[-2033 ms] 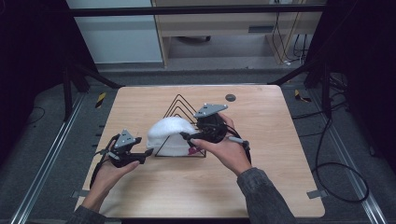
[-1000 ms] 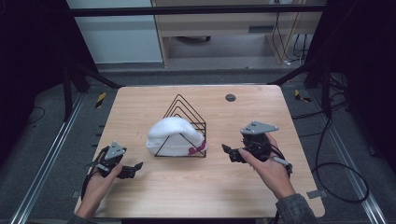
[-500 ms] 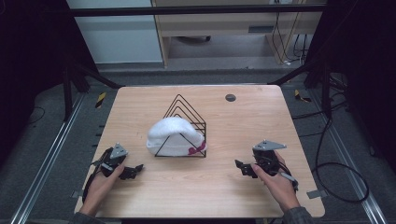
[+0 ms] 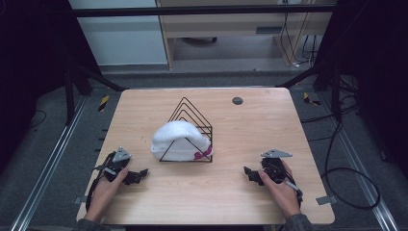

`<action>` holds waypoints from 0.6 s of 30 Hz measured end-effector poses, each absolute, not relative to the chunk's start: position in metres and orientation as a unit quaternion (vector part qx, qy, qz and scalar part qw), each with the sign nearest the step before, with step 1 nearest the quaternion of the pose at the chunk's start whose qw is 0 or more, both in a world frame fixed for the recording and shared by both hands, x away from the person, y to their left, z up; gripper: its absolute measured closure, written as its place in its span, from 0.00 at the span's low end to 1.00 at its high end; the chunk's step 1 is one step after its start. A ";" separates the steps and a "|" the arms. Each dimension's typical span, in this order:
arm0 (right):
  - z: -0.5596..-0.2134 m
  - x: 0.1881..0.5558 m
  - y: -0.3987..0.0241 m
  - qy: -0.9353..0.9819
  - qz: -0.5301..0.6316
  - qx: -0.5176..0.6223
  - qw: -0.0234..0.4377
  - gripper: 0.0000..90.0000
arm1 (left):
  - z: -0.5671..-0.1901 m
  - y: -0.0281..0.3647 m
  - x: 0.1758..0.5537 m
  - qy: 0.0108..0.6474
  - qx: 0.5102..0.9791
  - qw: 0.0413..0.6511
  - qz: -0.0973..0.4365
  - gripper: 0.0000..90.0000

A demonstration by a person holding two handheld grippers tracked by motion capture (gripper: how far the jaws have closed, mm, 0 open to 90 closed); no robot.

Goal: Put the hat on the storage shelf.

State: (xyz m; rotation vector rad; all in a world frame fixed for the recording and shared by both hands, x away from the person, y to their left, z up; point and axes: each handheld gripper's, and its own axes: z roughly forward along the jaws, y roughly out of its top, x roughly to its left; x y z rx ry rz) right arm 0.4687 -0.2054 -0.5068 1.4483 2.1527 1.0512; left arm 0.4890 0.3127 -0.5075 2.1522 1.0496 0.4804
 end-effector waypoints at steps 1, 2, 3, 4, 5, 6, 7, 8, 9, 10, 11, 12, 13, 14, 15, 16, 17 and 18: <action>-0.509 0.469 -0.202 0.756 0.366 0.509 0.186 0.15 | -0.508 0.312 0.489 0.405 0.827 0.343 0.184 0.03; -0.509 0.469 -0.202 0.756 0.366 0.509 0.186 0.15 | -0.508 0.312 0.489 0.405 0.827 0.343 0.184 0.03; -0.510 0.470 -0.200 0.752 0.368 0.511 0.194 0.14 | -0.508 0.312 0.489 0.405 0.827 0.343 0.184 0.03; -0.511 0.470 -0.199 0.752 0.364 0.509 0.206 0.14 | -0.508 0.312 0.489 0.405 0.827 0.343 0.184 0.03; -0.511 0.470 -0.199 0.752 0.364 0.509 0.206 0.14 | -0.508 0.313 0.489 0.404 0.828 0.342 0.185 0.03; -0.511 0.471 -0.196 0.753 0.355 0.512 0.213 0.13 | -0.508 0.312 0.489 0.406 0.827 0.341 0.186 0.03; -0.511 0.471 -0.196 0.753 0.355 0.512 0.213 0.13 | -0.508 0.312 0.489 0.406 0.827 0.341 0.186 0.03; -0.512 0.471 -0.191 0.755 0.345 0.513 0.220 0.11 | -0.508 0.312 0.488 0.408 0.826 0.341 0.187 0.03; -0.512 0.471 -0.189 0.758 0.339 0.511 0.224 0.11 | -0.508 0.312 0.488 0.408 0.826 0.341 0.187 0.03; -0.512 0.471 -0.189 0.758 0.339 0.511 0.224 0.11 | -0.508 0.312 0.488 0.411 0.825 0.341 0.187 0.03; -0.512 0.471 -0.187 0.757 0.335 0.513 0.227 0.11 | -0.508 0.311 0.487 0.412 0.824 0.340 0.188 0.02; -0.512 0.471 -0.187 0.756 0.334 0.514 0.230 0.11 | -0.508 0.310 0.486 0.415 0.824 0.339 0.187 0.02; -0.512 0.471 -0.187 0.756 0.334 0.514 0.230 0.11 | -0.508 0.310 0.486 0.415 0.824 0.339 0.187 0.01; -0.512 0.470 -0.186 0.755 0.334 0.515 0.230 0.11 | -0.508 0.309 0.485 0.415 0.824 0.337 0.187 0.00; -0.512 0.469 -0.185 0.755 0.335 0.516 0.229 0.11 | -0.508 0.309 0.485 0.414 0.825 0.337 0.187 0.00; -0.512 0.469 -0.184 0.753 0.334 0.518 0.230 0.11 | -0.508 0.309 0.484 0.414 0.825 0.337 0.187 0.00; -0.512 0.468 -0.184 0.752 0.333 0.519 0.232 0.11 | -0.508 0.309 0.484 0.413 0.825 0.336 0.187 0.00; -0.512 0.467 -0.181 0.750 0.333 0.523 0.231 0.11 | -0.508 0.309 0.484 0.413 0.825 0.337 0.186 0.00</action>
